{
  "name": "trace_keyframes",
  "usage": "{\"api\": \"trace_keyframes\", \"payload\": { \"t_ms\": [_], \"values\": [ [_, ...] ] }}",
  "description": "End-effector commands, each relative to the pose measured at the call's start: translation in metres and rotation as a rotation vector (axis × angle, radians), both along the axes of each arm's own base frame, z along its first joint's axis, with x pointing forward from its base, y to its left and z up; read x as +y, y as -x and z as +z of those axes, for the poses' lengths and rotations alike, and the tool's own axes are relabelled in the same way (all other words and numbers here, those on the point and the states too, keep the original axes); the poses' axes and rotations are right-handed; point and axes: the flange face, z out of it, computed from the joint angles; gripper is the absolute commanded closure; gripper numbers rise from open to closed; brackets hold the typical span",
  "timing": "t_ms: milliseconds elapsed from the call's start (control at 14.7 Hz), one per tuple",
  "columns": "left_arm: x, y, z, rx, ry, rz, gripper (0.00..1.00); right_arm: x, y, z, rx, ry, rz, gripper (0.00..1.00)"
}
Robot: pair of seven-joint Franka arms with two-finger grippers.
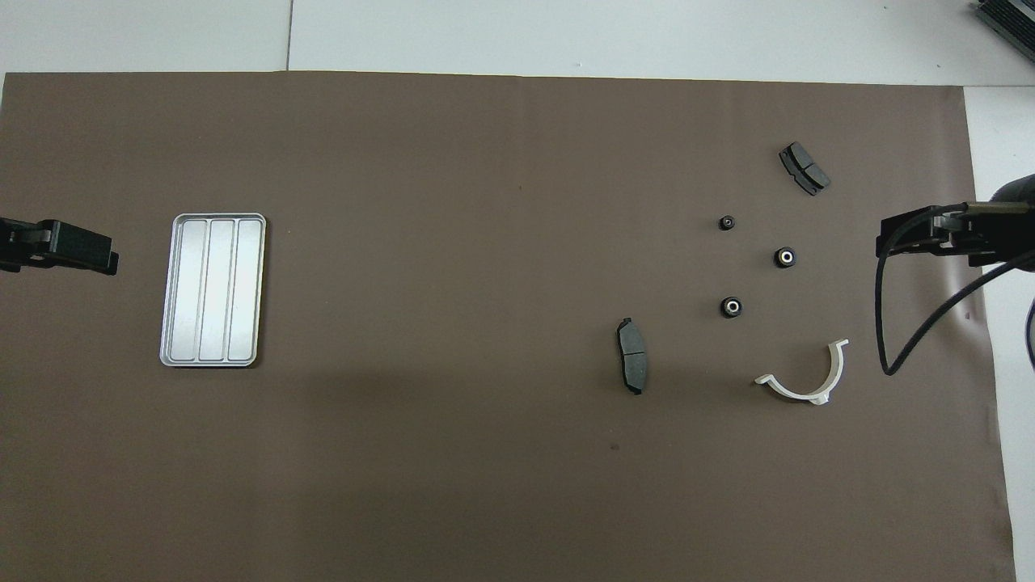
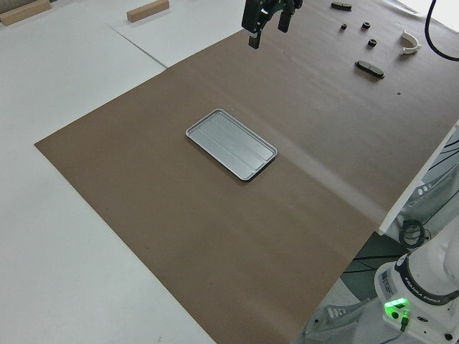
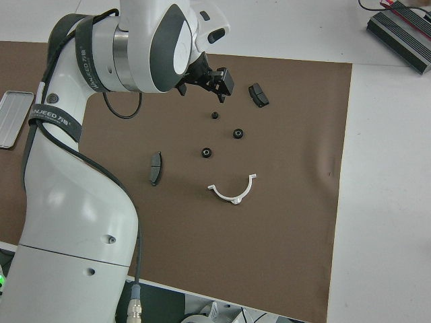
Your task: Place bearing gear from tray to pile
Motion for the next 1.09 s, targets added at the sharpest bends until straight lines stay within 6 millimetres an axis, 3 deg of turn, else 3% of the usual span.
{"api": "trace_keyframes", "payload": {
  "t_ms": [0,1023],
  "values": [
    [0.003,0.0047,0.0019,-0.005,0.01,-0.001,0.0,-0.0033,0.0026,0.0045,0.007,-0.01,-0.004,0.0],
    [0.003,0.0052,0.0027,-0.006,0.01,-0.001,0.0,-0.0061,0.0065,0.0126,0.033,0.0,-0.005,0.0]
  ]
}}
